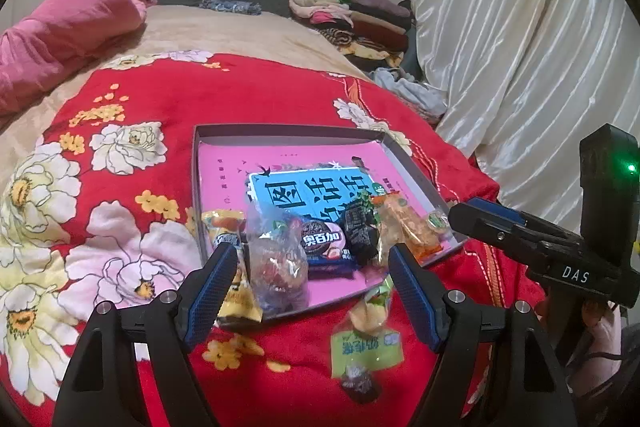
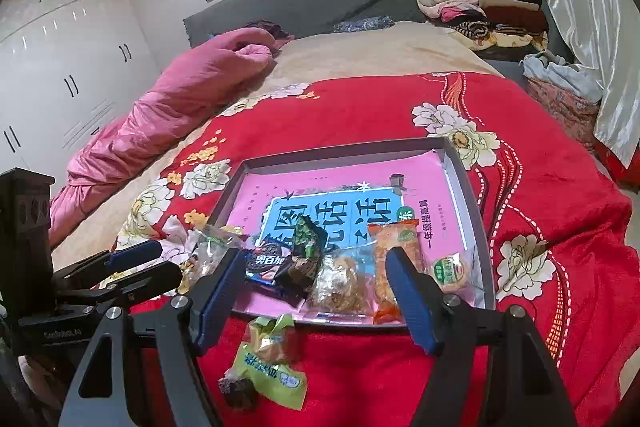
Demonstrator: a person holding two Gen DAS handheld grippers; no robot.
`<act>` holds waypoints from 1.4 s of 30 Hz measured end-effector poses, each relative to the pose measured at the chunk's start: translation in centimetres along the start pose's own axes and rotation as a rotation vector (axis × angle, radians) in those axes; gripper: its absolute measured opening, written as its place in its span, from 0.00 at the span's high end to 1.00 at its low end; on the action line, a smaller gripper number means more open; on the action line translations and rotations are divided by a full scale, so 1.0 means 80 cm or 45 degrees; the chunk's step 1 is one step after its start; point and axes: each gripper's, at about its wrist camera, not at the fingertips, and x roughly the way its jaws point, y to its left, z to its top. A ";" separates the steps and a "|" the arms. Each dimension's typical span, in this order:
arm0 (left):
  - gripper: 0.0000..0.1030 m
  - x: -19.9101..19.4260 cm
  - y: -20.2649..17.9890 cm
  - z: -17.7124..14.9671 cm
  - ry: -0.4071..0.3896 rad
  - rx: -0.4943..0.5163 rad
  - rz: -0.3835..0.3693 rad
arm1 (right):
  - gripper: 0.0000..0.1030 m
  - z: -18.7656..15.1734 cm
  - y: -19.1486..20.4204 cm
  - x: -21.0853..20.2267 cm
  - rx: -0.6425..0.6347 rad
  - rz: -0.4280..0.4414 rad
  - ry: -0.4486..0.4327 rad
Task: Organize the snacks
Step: 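Withdraw both grippers from the tray toward the dark candy and green-labelled bag, then close the left gripper on the dark wrapped candy while the right gripper grasps the green-labelled bag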
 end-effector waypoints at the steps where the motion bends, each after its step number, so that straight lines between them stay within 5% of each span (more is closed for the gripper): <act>1: 0.23 -0.003 0.001 -0.001 0.000 0.001 0.008 | 0.30 0.000 0.001 -0.002 -0.003 0.001 0.000; 16: 0.23 -0.026 0.004 -0.032 0.101 -0.040 0.019 | 0.30 -0.024 0.010 -0.014 -0.042 0.019 0.053; 26: 0.25 0.009 -0.023 -0.086 0.334 -0.038 -0.051 | 0.30 -0.046 0.015 -0.006 -0.053 0.050 0.119; 31: 0.30 0.025 -0.030 -0.100 0.386 -0.053 -0.068 | 0.30 -0.057 0.022 0.008 -0.055 0.085 0.185; 34: 0.46 0.033 -0.033 -0.107 0.419 -0.067 -0.079 | 0.30 -0.064 0.023 0.019 -0.046 0.107 0.227; 42: 0.56 0.046 -0.037 -0.112 0.439 -0.074 -0.087 | 0.30 -0.079 0.030 0.060 -0.040 0.145 0.339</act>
